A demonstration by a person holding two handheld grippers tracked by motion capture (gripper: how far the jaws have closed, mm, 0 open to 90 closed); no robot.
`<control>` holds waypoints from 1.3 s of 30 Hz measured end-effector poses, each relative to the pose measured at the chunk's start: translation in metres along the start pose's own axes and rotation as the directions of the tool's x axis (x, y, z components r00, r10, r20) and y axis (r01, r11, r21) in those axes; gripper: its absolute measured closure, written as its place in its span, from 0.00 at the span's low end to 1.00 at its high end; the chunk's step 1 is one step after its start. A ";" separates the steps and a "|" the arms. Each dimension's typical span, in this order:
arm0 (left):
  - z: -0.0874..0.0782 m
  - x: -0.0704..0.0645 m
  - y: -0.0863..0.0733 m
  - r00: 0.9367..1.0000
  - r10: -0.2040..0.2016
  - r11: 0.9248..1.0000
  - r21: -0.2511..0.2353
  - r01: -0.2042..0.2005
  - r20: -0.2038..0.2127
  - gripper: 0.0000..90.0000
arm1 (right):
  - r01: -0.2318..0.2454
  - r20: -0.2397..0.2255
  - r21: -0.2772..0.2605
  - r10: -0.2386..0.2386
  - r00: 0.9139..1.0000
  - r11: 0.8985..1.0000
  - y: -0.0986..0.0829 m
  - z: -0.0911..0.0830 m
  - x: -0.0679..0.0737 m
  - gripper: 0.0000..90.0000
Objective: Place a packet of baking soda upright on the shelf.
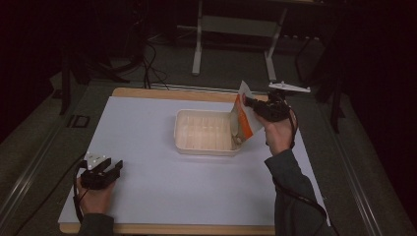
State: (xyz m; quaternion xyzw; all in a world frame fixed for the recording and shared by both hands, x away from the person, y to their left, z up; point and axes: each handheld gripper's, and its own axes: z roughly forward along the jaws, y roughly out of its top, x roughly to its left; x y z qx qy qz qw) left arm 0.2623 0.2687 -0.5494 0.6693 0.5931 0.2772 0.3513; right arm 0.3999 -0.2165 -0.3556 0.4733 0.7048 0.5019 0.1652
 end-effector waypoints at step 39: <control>0.000 0.000 0.000 1.000 -0.006 1.000 -0.004 0.006 0.001 0.60 | -0.053 0.044 0.034 0.051 0.998 0.998 -0.016 0.024 -0.004 1.00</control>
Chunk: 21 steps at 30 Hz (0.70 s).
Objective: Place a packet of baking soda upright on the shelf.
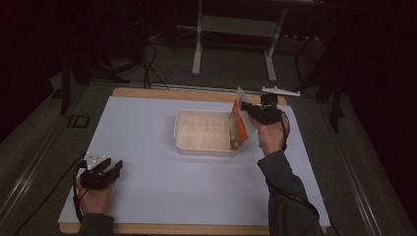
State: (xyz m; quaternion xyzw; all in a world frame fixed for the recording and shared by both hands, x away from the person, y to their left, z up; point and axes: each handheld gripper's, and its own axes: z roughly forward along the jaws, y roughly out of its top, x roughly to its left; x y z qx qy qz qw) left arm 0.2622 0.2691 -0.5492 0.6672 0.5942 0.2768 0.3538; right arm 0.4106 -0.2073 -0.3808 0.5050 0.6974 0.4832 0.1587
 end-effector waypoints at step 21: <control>0.000 0.000 0.000 1.000 0.000 1.000 0.000 0.000 0.001 0.60 | -0.034 0.030 0.021 0.034 0.999 0.999 -0.004 0.011 -0.003 1.00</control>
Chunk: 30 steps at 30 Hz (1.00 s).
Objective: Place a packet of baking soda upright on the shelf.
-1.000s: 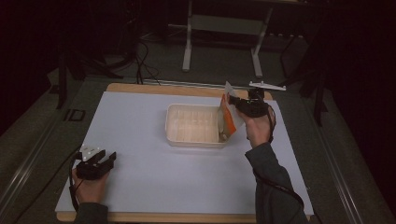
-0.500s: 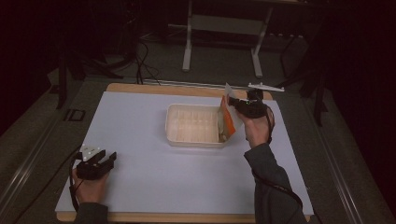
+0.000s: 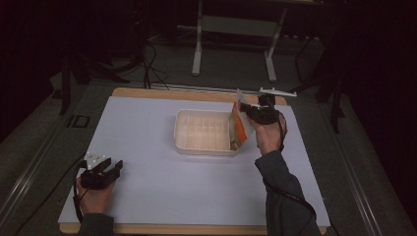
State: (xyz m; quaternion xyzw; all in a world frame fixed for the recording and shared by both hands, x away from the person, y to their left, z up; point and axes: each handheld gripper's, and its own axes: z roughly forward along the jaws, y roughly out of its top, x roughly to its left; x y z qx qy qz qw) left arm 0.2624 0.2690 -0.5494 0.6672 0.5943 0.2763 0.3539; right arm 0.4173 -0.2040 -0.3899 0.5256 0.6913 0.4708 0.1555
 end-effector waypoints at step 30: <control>-0.001 0.001 0.000 1.000 -0.006 1.000 -0.004 0.006 0.000 0.60 | 0.084 0.018 0.044 -0.085 0.996 0.996 0.006 -0.014 0.004 0.64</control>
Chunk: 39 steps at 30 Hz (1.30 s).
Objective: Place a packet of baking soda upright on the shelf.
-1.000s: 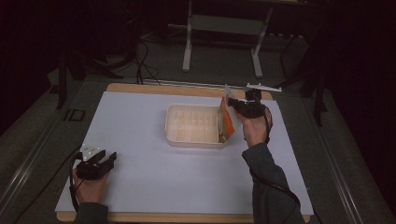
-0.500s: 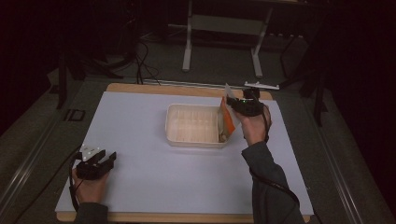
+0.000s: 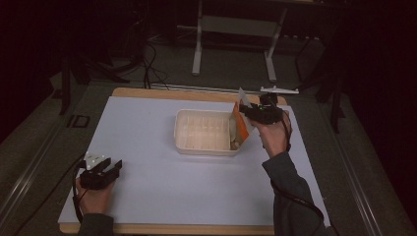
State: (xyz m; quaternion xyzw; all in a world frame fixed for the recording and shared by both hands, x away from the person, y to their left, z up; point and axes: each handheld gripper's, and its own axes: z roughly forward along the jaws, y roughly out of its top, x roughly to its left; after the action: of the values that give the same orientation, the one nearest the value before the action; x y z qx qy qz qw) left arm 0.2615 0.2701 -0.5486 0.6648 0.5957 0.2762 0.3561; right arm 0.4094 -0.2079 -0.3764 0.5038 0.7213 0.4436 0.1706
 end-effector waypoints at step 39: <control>-0.001 0.000 0.000 1.000 -0.004 1.000 -0.002 0.004 -0.002 0.60 | 0.104 -0.138 0.091 -0.091 0.986 0.990 -0.050 -0.075 -0.021 0.45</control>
State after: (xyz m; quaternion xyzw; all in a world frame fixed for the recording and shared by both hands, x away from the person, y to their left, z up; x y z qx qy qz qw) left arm 0.2610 0.2704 -0.5485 0.6629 0.5972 0.2768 0.3566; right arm 0.3376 -0.2664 -0.3800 0.4448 0.7757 0.4317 0.1187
